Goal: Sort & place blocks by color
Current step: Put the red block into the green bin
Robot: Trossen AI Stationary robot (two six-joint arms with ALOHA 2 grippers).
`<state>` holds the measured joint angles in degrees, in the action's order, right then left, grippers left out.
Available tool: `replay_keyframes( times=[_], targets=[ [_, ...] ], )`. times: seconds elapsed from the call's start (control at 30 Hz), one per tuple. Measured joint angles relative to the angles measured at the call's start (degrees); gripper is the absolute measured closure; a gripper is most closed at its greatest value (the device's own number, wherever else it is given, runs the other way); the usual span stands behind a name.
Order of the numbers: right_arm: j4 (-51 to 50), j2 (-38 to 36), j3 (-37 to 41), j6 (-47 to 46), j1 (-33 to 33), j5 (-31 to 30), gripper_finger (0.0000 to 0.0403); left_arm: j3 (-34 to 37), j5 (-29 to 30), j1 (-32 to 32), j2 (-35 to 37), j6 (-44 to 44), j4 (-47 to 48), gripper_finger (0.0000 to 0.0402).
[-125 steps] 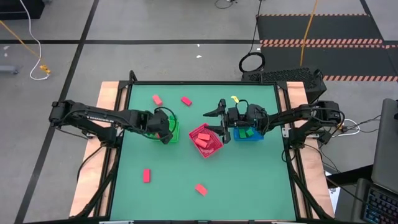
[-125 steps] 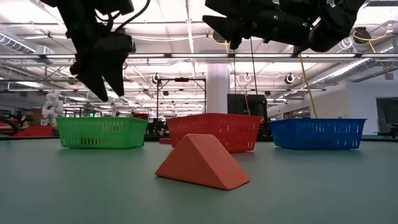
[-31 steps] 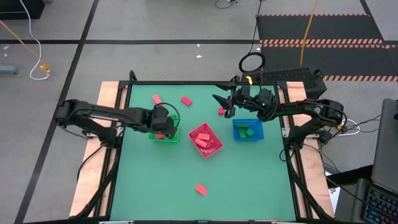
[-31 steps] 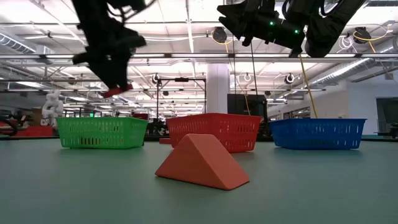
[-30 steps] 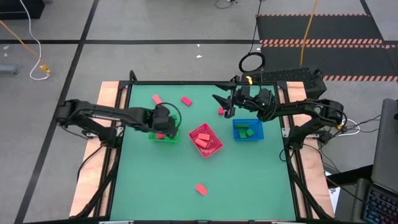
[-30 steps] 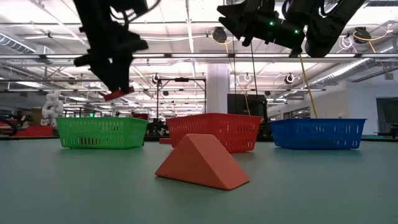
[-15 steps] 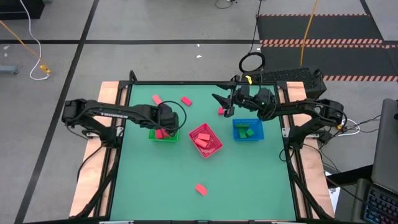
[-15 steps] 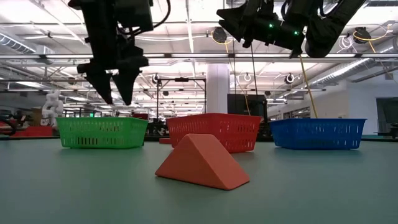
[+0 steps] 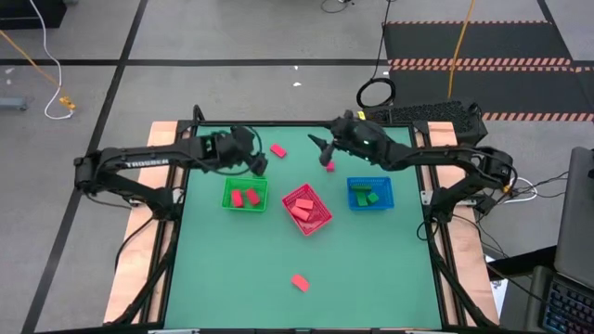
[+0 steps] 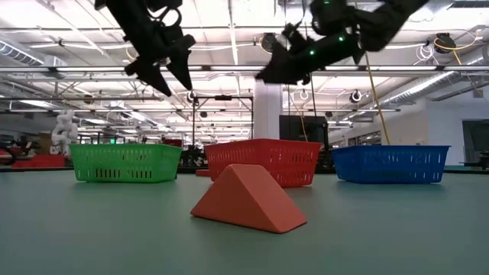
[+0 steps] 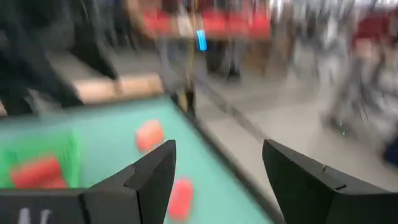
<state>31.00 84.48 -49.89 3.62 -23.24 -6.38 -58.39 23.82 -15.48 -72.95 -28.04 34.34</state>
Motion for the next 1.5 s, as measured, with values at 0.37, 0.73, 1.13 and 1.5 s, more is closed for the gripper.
replay_keyframes(
  times=[0.37,0.73,1.13,1.5],
  targets=[
    [-38.3,0.5,-6.9,-3.6,-0.8,-4.8,0.0167,0.0,-7.6,-3.7,0.0,12.8,-5.5,0.0123],
    [-43.4,6.0,-6.9,1.1,0.1,-0.5,0.0167,0.0,-9.0,0.2,0.3,21.7,-14.3,0.0142],
    [-41.9,15.0,-6.8,-10.1,-0.8,-0.9,0.0167,4.1,-9.0,-0.9,0.7,26.9,-20.5,0.0148],
    [-37.8,17.7,-6.8,-12.7,-1.2,-2.9,0.0228,4.2,-8.9,-3.1,0.7,26.9,-19.6,0.0147]
  ],
)
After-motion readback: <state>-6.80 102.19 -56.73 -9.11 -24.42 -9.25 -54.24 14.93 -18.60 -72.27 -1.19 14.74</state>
